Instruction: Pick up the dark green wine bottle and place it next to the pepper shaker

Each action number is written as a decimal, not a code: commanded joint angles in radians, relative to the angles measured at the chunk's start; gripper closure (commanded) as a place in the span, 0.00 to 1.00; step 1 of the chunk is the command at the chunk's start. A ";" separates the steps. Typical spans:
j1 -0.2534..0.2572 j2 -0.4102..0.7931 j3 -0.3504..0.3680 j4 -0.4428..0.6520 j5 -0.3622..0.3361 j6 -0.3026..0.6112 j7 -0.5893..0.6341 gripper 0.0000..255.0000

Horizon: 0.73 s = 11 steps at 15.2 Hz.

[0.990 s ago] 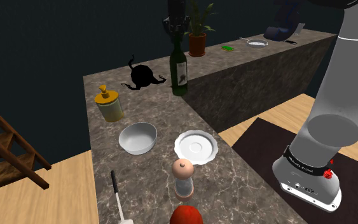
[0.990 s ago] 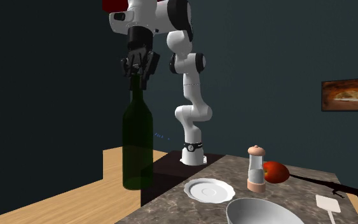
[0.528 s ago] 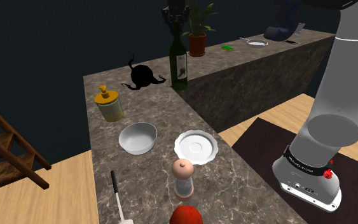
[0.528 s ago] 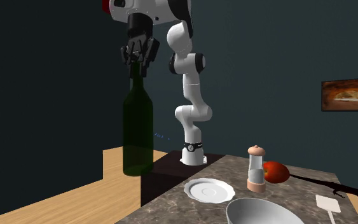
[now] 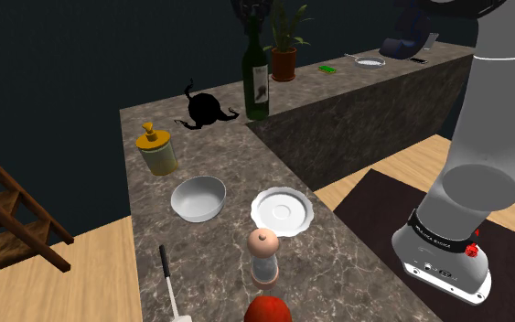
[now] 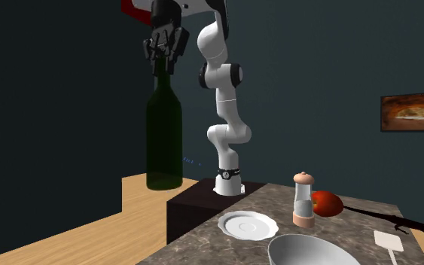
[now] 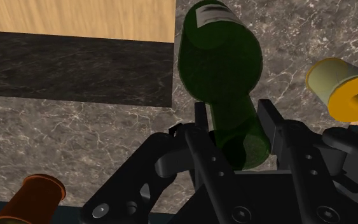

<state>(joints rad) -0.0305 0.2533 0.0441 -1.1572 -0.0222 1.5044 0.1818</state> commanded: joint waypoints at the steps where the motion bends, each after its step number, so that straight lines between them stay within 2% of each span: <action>1: 0.001 0.019 0.000 0.056 -0.001 -0.037 0.000 1.00; 6: 0.005 0.089 0.000 0.236 -0.005 -0.147 0.000 1.00; 9: 0.010 0.159 0.000 0.395 -0.009 -0.236 -0.001 1.00; 10: 0.011 0.172 0.000 0.423 -0.010 -0.250 -0.001 1.00; 11: 0.023 0.116 0.005 0.331 -0.010 -0.216 0.018 1.00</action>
<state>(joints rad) -0.0139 0.3973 0.0464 -0.7876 -0.0322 1.2783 0.1900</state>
